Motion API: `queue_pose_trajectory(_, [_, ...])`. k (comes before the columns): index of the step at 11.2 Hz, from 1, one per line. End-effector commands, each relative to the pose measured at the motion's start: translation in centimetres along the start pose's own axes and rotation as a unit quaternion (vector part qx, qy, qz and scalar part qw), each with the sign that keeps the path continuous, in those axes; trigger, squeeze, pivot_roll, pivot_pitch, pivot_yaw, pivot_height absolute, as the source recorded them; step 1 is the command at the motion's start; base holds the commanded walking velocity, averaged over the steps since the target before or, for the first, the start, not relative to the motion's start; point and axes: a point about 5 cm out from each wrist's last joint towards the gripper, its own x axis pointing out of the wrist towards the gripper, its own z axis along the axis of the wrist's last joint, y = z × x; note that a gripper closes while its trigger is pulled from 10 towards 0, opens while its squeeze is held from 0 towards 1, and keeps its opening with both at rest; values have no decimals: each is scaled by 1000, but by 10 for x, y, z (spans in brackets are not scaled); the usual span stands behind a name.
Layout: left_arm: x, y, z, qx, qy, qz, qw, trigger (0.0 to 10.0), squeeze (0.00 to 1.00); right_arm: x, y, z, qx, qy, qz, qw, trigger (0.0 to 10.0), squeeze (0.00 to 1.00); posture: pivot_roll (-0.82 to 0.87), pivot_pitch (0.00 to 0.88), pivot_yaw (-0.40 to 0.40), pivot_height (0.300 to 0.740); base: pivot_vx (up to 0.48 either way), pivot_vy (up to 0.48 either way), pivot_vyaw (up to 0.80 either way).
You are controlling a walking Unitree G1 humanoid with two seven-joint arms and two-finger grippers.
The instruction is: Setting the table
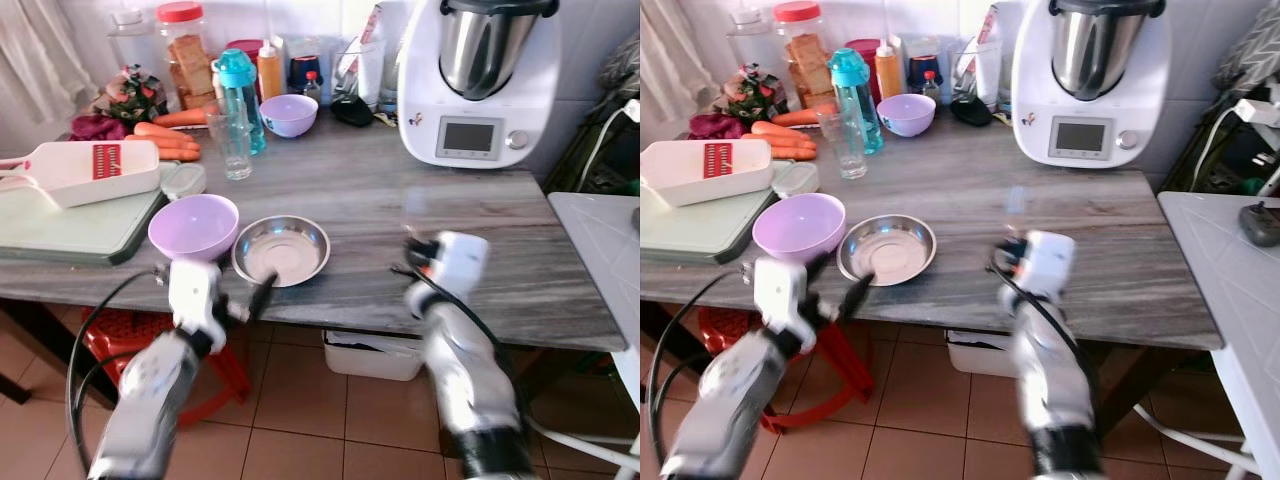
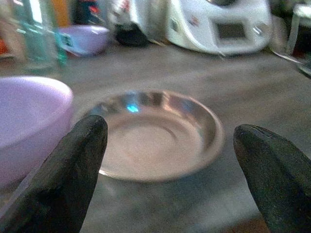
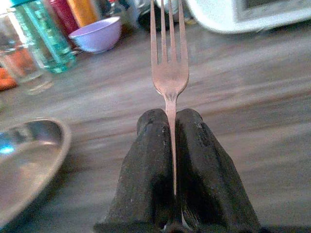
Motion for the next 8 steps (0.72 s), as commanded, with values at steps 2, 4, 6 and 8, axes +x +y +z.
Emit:
queue_pose_trajectory(2, [-5, -1, 3, -2, 1, -13, 1000, 10000, 0, 9, 22, -4, 30, 17, 16, 999, 10000, 0, 63, 45, 20, 740, 0, 0, 0])
queue_pose_trajectory(4, [-8, -10, 6, -13, 1, -46, 999, 10000, 0, 23, 32, -1, 49, 31, 9, 998, 10000, 0, 65, 44, 13, 740, 0, 0, 0])
queue_pose_trajectory(6, [-10, -13, 6, -17, 4, -56, 998, 10000, 0, 28, 27, 2, 35, 30, -18, 999, 10000, 0, 66, 45, 12, 740, 0, 0, 0])
queue_pose_trajectory(8, [-11, -19, 6, -31, 10, -91, 995, 10000, 0, 31, 23, -9, 57, 64, -28, 996, 10000, 0, 63, 46, 13, 740, 0, 0, 0])
